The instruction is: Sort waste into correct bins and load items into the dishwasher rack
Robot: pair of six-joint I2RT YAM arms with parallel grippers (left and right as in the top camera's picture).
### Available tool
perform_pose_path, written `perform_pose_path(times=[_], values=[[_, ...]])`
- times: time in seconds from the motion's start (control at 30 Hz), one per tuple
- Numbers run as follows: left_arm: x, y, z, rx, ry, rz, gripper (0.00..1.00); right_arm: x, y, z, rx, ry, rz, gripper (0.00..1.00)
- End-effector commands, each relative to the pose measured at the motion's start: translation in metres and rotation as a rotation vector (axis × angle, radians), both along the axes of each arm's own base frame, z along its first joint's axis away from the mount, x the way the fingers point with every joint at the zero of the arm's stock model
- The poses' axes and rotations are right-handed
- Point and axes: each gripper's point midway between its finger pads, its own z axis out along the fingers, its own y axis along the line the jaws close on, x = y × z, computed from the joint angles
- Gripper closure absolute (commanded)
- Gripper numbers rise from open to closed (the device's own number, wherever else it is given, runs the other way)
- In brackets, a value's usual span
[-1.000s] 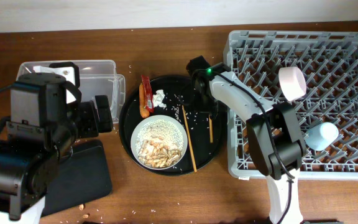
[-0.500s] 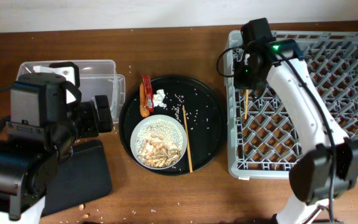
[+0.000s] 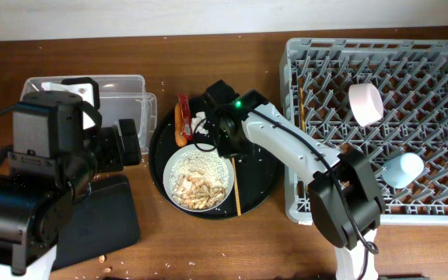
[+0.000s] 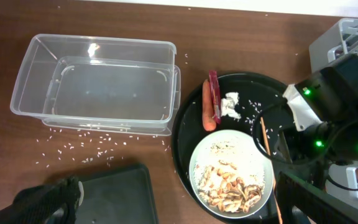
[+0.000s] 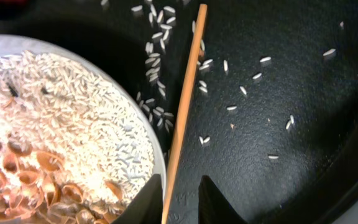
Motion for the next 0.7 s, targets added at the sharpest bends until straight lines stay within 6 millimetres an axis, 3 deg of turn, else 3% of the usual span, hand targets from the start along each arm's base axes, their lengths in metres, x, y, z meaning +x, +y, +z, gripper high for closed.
perform_pose_path(times=[0.0, 0.03, 0.1, 0.23, 0.27, 0.3, 0.33, 0.37, 0.47, 0.53, 0.57, 0.6, 0.67], values=[[0.0, 0.004, 0.002, 0.0, -0.008, 0.025, 0.01, 0.011, 0.004, -0.015, 0.028, -0.041, -0.017, 0.79], [0.0, 0.004, 0.002, 0.0, -0.008, 0.025, 0.01, 0.013, 0.002, -0.024, 0.026, -0.054, -0.023, 0.74], [0.0, 0.004, 0.002, 0.0, -0.008, 0.025, 0.0, 0.019, -0.015, -0.042, -0.011, -0.088, -0.093, 0.74], [0.0, 0.004, 0.002, 0.0, -0.008, 0.025, 0.01, 0.011, -0.016, -0.065, 0.014, -0.047, -0.094, 0.74], [0.0, 0.004, 0.002, 0.0, -0.008, 0.025, 0.01, 0.01, -0.017, -0.069, 0.007, -0.038, -0.095, 0.78], [0.0, 0.004, 0.002, 0.0, -0.008, 0.025, 0.01, 0.011, -0.017, -0.069, 0.007, -0.039, -0.097, 0.92], [0.0, 0.004, 0.002, 0.0, -0.008, 0.025, 0.01, 0.014, -0.021, -0.064, 0.007, -0.045, -0.107, 0.96], [0.0, 0.004, 0.002, 0.0, -0.008, 0.025, 0.01, 0.019, -0.026, -0.056, 0.011, -0.051, -0.124, 0.96], [0.0, 0.004, 0.002, 0.0, -0.008, 0.025, 0.01, 0.038, -0.057, 0.012, 0.031, -0.101, -0.173, 0.96], [0.0, 0.004, 0.002, 0.0, -0.008, 0.025, 0.01, 0.05, -0.087, 0.08, 0.069, -0.18, -0.233, 0.96], [0.0, 0.004, 0.002, 0.0, -0.008, 0.025, 0.01, 0.058, -0.115, 0.121, 0.099, -0.259, -0.291, 0.96], [0.0, 0.004, 0.002, 0.0, -0.008, 0.025, 0.01, 0.062, -0.139, 0.139, 0.097, -0.309, -0.298, 0.96], [0.0, 0.004, 0.002, 0.0, -0.008, 0.025, 0.01, 0.065, -0.165, 0.134, 0.056, -0.302, -0.273, 0.96]])
